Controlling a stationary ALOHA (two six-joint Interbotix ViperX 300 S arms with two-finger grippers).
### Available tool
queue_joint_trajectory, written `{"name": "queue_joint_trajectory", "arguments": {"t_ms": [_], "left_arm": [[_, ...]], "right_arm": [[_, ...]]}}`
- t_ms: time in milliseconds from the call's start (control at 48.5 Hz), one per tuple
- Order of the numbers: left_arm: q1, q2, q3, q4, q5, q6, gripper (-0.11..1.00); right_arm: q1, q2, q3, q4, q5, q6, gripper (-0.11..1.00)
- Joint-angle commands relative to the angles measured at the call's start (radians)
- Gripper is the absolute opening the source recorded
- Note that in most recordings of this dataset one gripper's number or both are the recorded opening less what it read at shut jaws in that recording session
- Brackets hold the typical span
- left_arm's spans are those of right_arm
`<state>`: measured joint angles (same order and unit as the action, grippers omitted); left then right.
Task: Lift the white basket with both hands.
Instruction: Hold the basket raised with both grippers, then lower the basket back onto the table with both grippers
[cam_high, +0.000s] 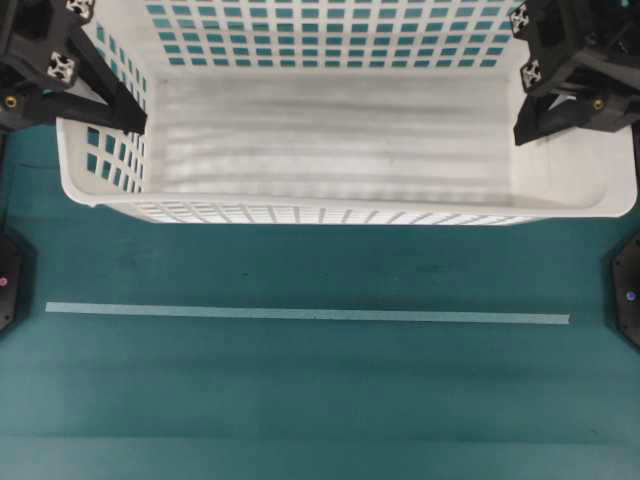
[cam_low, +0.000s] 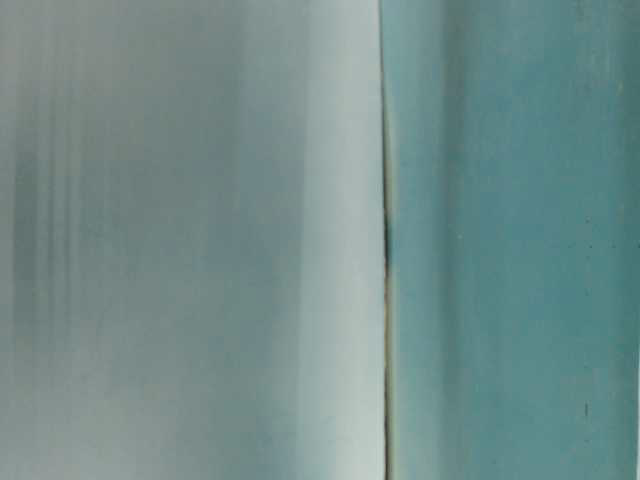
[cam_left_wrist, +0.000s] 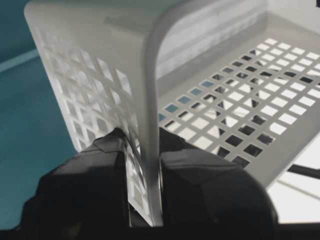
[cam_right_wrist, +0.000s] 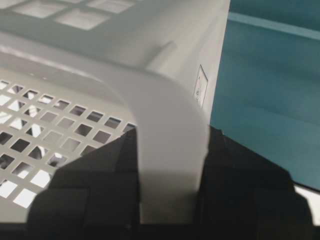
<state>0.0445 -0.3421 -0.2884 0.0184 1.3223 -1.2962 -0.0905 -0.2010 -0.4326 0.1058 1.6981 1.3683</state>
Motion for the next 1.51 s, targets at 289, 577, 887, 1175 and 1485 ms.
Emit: {"name": "queue_joint_trajectory", "arguments": {"t_ms": [289,577,887,1175,1485], "left_arm": [[-0.002,0.005,0.077,0.003,-0.029,0.049,0.04],[0.011,-0.026,0.253,0.003,-0.098,0.049,0.04],[0.017,-0.048,0.448,0.003,-0.186,0.049,0.04],[0.020,-0.040,0.558,0.003,-0.250,0.081,0.04],[0.038,-0.026,0.712,0.009,-0.394,0.101,0.04]], "right_arm": [[0.031,0.018,0.086,0.008,-0.048,-0.114,0.19],[0.012,-0.011,0.356,0.038,-0.163,-0.146,0.19],[0.006,-0.094,0.618,0.058,-0.448,-0.110,0.19],[-0.003,-0.114,0.756,0.058,-0.614,-0.087,0.19],[-0.020,-0.098,0.890,0.058,-0.756,-0.086,0.19]]}}
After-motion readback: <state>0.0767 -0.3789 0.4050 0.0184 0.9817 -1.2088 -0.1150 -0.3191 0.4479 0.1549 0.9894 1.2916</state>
